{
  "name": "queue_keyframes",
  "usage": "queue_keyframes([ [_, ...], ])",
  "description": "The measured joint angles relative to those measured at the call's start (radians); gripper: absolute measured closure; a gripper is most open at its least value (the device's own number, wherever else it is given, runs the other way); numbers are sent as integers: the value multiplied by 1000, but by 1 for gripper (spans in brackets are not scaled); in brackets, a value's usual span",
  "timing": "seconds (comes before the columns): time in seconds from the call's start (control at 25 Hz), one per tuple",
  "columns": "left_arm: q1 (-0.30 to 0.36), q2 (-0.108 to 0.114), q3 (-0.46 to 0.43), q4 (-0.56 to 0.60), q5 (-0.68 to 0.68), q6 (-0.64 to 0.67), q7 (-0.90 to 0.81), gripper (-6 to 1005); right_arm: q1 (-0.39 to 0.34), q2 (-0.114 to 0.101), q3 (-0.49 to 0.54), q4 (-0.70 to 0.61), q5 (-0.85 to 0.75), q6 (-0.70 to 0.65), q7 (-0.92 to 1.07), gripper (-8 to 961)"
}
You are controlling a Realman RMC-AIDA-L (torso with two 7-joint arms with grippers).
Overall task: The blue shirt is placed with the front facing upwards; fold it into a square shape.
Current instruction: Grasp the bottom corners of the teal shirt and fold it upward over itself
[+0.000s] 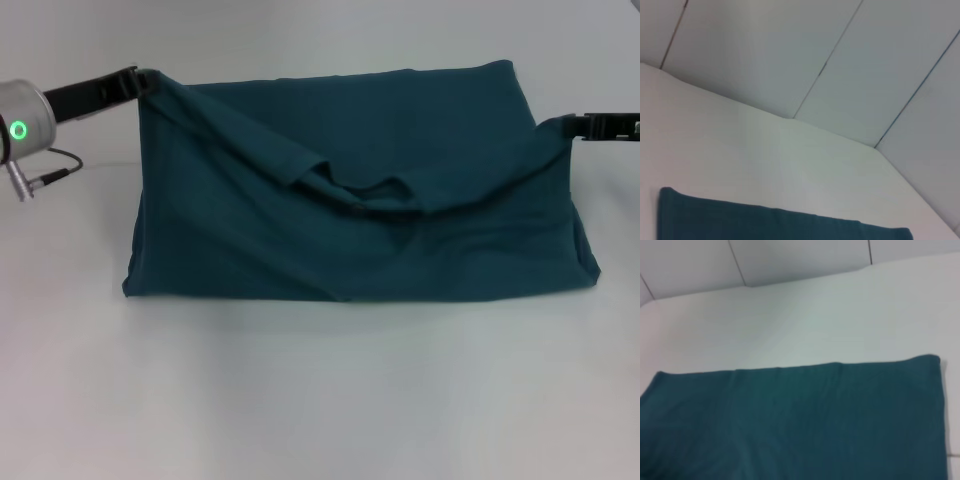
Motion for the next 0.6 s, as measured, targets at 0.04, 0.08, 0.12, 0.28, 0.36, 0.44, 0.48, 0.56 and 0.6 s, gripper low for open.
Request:
queue_keyframes([
  [0.04,1,-5,0,-9,-1,-13,11,992,3,0,-6,17,0,18,-3,921],
  [0.08,2,-9,0,-16,-3,-27,19,992,5,0,-13,31,0,36,-5,921],
  [0.12,3,-16,0,-22,-4,-39,28,992,5,0,-20,42,0,52,-7,921],
  [0.28,9,-34,0,-37,-14,-69,58,992,7,7,-38,79,3,101,-23,921],
  [0.36,12,-42,-1,-49,-30,-80,82,991,7,11,-39,92,4,117,-34,921],
  [0.44,15,-51,-3,-59,-41,-87,103,991,7,15,-39,98,5,128,-41,921],
  [0.48,16,-53,-4,-61,-43,-87,109,991,7,18,-39,99,5,131,-44,921],
  [0.56,17,-54,-4,-62,-45,-88,114,991,5,21,-39,99,6,134,-50,921],
  [0.6,17,-54,-4,-62,-45,-88,114,991,4,22,-39,99,6,134,-51,921],
])
